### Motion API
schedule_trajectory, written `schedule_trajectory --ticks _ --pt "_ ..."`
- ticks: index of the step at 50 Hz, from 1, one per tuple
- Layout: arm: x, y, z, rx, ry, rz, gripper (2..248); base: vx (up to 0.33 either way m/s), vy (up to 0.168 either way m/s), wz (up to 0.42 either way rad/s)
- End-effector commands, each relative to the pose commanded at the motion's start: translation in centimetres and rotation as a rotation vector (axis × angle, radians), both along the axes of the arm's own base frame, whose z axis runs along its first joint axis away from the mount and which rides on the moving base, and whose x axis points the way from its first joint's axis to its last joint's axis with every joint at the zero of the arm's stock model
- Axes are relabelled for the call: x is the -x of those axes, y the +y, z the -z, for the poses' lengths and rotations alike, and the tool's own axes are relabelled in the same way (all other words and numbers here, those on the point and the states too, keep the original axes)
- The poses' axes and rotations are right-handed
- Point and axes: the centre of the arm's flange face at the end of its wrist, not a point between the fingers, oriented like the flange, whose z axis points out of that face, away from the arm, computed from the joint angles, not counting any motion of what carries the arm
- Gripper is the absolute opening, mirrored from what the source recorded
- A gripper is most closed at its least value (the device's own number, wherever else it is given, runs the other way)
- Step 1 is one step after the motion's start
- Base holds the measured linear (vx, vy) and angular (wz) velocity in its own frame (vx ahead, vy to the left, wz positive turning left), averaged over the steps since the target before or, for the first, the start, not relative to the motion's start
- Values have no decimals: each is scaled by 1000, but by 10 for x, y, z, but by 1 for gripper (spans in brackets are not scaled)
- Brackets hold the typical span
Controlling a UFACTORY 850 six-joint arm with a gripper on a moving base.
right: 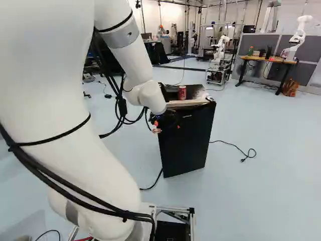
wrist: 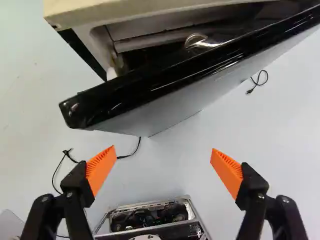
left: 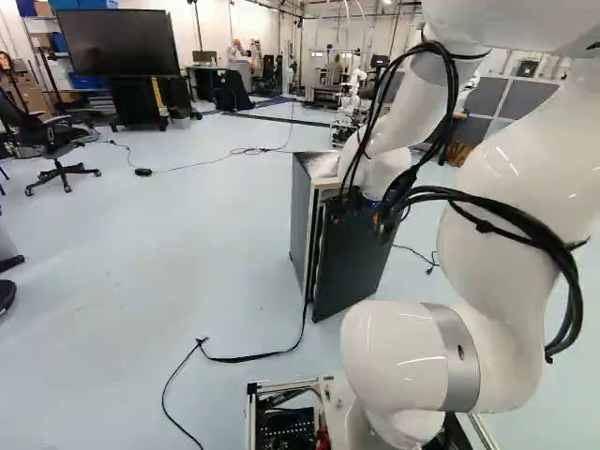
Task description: Grab a drink from the fridge
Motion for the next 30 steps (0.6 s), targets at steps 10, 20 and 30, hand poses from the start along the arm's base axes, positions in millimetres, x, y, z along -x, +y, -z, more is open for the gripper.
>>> schedule_trajectory --ticks 10,20,30 --pt "-8 -1 11 -1 -8 -2 247 0 0 0" --pt "-16 -3 21 -2 -24 -4 247 0 0 0" --pt "-24 -4 32 -2 -42 -5 247 0 0 0"
